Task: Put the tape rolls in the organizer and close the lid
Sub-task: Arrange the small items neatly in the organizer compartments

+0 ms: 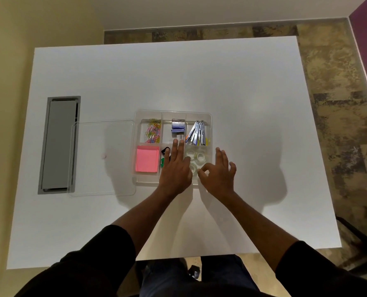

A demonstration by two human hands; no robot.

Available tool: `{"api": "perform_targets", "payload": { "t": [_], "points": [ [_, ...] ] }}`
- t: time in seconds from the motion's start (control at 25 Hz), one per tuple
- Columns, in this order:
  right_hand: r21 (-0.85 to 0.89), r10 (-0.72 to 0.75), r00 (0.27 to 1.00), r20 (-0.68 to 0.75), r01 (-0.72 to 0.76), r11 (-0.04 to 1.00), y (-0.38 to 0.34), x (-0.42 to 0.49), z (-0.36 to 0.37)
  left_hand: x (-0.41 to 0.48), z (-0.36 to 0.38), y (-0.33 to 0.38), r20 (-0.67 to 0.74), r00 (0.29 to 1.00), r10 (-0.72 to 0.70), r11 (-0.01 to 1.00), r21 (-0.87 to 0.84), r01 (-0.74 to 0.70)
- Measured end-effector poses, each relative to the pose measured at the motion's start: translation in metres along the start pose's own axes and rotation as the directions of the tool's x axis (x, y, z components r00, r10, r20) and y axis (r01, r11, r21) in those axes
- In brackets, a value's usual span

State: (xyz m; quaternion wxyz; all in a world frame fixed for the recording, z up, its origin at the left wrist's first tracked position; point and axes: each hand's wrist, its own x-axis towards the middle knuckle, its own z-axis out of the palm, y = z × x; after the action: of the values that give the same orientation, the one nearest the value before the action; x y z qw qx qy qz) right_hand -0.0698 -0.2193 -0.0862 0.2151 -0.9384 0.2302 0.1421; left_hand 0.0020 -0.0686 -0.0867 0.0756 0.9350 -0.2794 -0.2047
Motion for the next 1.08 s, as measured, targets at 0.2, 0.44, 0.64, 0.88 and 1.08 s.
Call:
{"api": "perform_targets", "payload": {
  "t": [0.2, 0.44, 0.64, 0.88, 1.08],
  "points": [
    [-0.136, -0.116, 0.982, -0.148, 0.096, 0.986, 0.002, 0.011, -0.004, -0.019, -0.003, -0.021, -0.112, 0.993, -0.03, 0.99, -0.139, 0.014],
    [-0.32, -0.107, 0.994, -0.02, 0.095, 0.943, -0.005, 0.035, -0.004, -0.028, -0.023, -0.068, -0.205, 0.917, -0.342, 0.931, -0.207, 0.301],
    [-0.292, -0.101, 0.994, -0.044, 0.084, 0.953, -0.006, 0.042, -0.004, -0.034, -0.031, -0.09, -0.124, 0.845, -0.521, 0.815, -0.367, 0.449],
    [-0.209, -0.077, 0.994, -0.073, 0.06, 0.976, -0.019, 0.046, -0.007, -0.039, -0.035, -0.093, -0.125, 0.833, -0.539, 0.764, -0.489, 0.421],
    [-0.222, -0.01, 0.999, -0.034, 0.002, 0.975, -0.031, 0.049, -0.003, -0.045, -0.037, -0.084, -0.123, 0.825, -0.552, 0.762, -0.476, 0.44]
  ]
}}
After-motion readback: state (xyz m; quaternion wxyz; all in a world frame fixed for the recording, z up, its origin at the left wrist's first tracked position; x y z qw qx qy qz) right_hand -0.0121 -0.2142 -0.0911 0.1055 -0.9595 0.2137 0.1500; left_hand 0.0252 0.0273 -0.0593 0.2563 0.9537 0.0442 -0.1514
